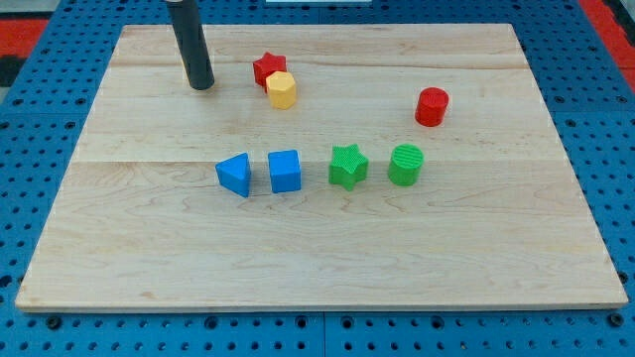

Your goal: Point your arm at the blue triangle

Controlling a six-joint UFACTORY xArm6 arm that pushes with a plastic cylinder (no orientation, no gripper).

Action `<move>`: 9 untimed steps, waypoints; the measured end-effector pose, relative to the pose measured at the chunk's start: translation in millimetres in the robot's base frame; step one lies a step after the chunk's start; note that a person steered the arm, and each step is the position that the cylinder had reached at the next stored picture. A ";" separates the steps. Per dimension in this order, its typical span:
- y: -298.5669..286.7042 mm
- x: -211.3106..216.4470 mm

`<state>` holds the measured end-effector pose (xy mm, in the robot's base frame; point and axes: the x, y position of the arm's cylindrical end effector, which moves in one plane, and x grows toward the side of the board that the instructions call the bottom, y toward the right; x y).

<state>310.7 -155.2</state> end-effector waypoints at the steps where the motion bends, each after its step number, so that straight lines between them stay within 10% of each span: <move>1: -16.5 19.2; 4: -26.9 212.1; 9: 61.2 192.2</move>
<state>502.9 -94.1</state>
